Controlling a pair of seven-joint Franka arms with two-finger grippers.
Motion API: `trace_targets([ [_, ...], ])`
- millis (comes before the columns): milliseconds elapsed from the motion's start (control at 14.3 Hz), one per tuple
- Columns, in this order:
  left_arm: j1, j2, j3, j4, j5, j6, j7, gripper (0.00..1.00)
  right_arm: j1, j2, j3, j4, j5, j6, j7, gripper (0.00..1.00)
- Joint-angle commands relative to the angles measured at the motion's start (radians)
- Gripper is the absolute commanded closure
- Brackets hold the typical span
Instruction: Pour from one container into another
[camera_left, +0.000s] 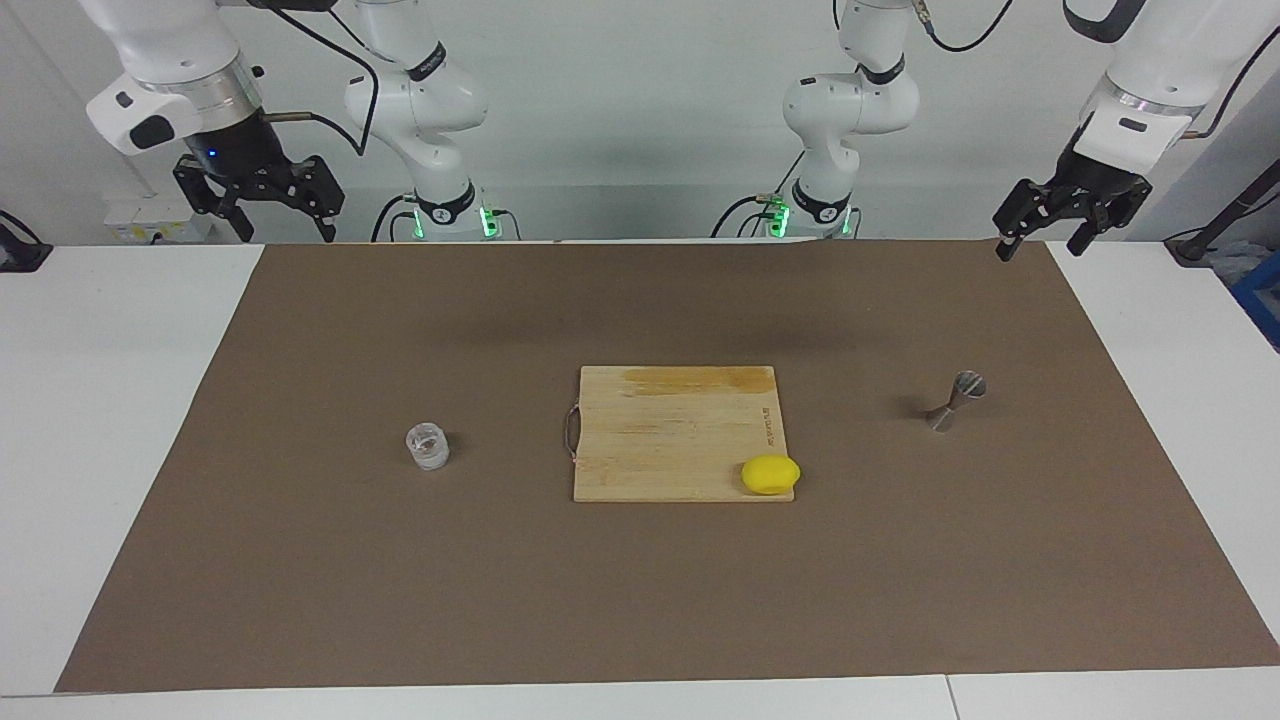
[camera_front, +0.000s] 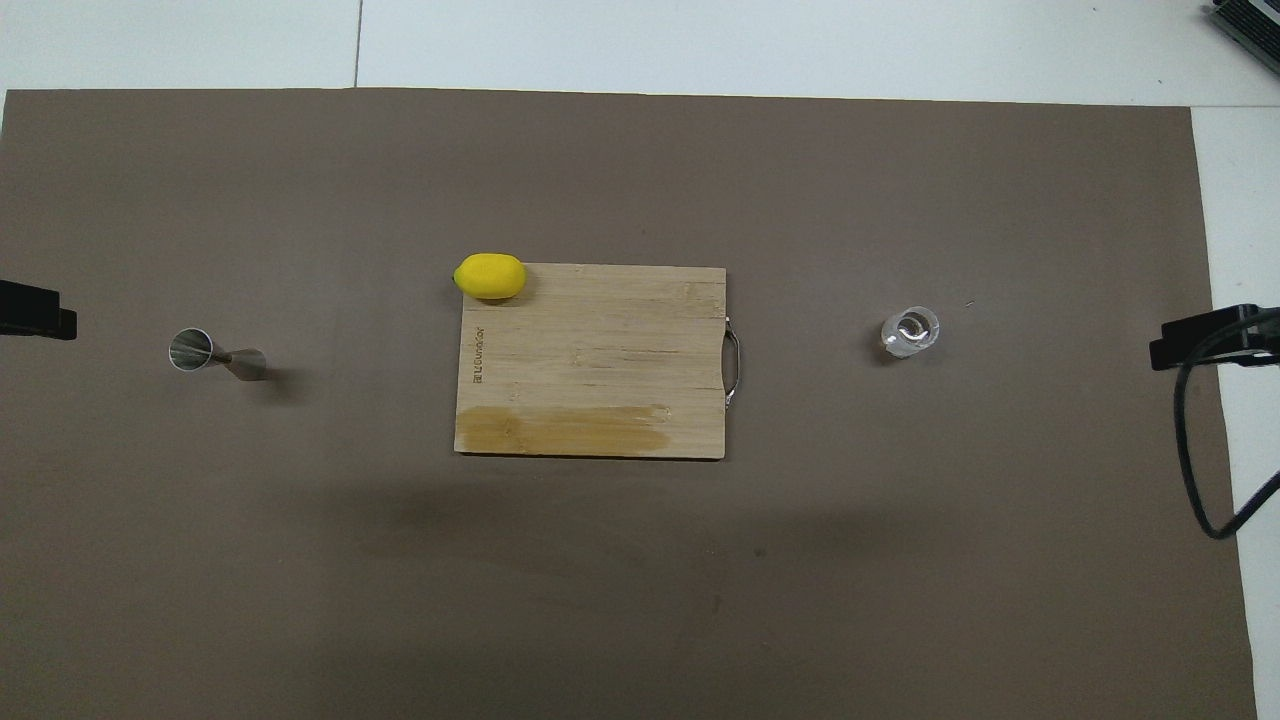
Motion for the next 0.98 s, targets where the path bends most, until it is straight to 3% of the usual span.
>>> trace_targets([
  [0, 0.003, -0.028, -0.001, -0.029, -0.005, 0.007, -0.004, 0.0, 0.005, -0.009, 0.0, -0.002, -0.015, -0.015, 0.025, 0.0],
  [279, 0.004, -0.031, -0.001, -0.041, -0.005, 0.033, -0.002, 0.0, -0.006, -0.009, 0.002, -0.002, -0.012, -0.021, 0.06, 0.0],
  [488, 0.027, -0.075, 0.002, -0.157, -0.005, 0.157, 0.001, 0.0, -0.011, -0.009, 0.0, -0.008, 0.01, -0.006, 0.135, 0.0],
  [627, 0.046, -0.095, 0.002, -0.234, -0.005, 0.239, 0.002, 0.0, -0.014, -0.009, -0.003, -0.053, 0.066, 0.037, 0.215, 0.0],
  [906, 0.085, -0.072, 0.002, -0.295, -0.005, 0.34, 0.001, 0.0, -0.055, -0.003, -0.006, -0.188, 0.206, 0.164, 0.324, 0.0],
])
